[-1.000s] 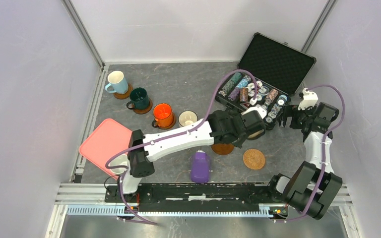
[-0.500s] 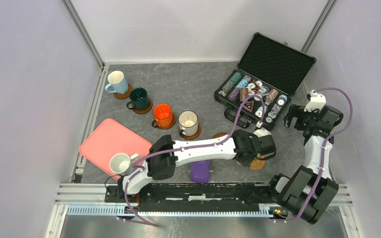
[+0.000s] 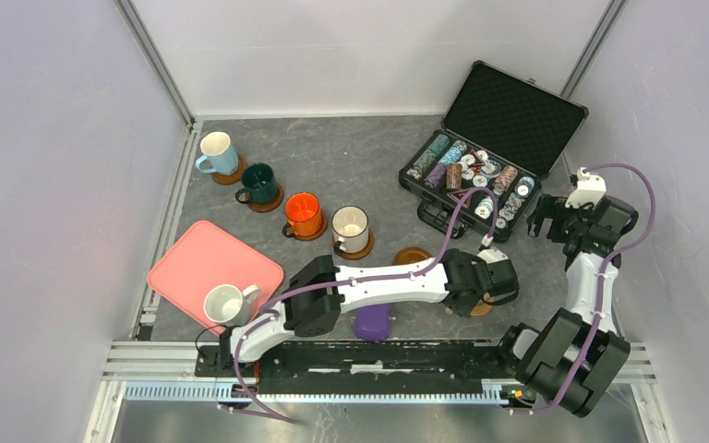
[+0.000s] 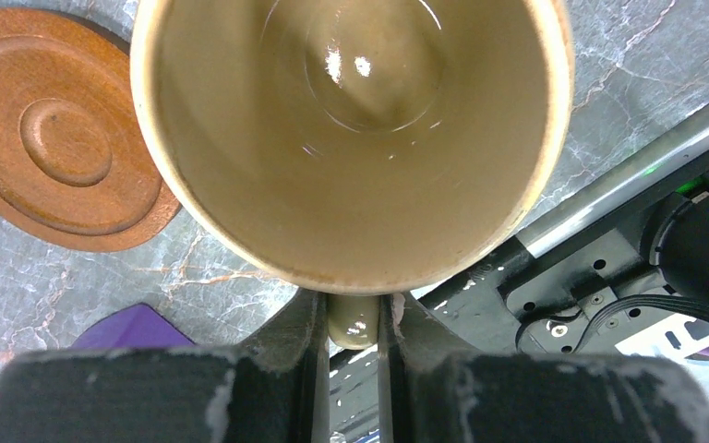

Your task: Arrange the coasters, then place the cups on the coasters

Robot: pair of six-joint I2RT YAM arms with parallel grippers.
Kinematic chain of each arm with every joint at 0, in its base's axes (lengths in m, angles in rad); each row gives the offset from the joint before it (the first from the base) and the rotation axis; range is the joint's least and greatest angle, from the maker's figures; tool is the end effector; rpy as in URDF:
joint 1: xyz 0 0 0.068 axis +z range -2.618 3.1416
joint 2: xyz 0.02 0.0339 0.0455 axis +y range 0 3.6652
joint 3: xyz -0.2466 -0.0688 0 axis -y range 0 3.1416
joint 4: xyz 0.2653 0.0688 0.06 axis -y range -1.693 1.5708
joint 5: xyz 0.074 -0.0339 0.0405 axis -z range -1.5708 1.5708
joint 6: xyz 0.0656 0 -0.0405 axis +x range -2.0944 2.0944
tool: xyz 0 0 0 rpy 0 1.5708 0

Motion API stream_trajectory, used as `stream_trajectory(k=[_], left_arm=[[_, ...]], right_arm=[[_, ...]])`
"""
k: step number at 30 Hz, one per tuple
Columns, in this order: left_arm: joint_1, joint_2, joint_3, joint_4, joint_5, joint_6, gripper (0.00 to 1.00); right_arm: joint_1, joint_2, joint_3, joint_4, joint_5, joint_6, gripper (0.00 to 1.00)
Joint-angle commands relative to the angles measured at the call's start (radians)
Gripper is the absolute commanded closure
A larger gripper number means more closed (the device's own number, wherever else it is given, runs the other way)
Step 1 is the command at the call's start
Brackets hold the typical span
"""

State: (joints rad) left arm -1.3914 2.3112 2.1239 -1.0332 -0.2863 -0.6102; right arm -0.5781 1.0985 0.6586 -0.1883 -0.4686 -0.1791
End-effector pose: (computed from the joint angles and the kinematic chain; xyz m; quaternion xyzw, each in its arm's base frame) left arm 0.1084 -0.4938 0.1765 0.3481 0.9107 -0.0694 0.2113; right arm 0.2512 -0.1285 0.1965 0.0684 0.8703 0.0290 0.4868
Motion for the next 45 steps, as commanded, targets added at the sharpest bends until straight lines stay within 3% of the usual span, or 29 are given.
stream_trajectory(k=[1,20,45], left_arm=[[-0.006,-0.01,0.069,0.071,-0.017,-0.056,0.86],[-0.032,-0.022,0.064,0.077,-0.034,-0.048,0.84],[-0.032,-0.049,-0.014,0.113,0.05,-0.062,0.35]], right_arm=[[-0.005,-0.017,0.001,0.032,-0.013,0.013,0.02],[-0.005,-0.009,0.009,0.024,-0.03,0.012,0.02],[-0.005,-0.006,0.01,0.019,-0.036,0.007,0.02]])
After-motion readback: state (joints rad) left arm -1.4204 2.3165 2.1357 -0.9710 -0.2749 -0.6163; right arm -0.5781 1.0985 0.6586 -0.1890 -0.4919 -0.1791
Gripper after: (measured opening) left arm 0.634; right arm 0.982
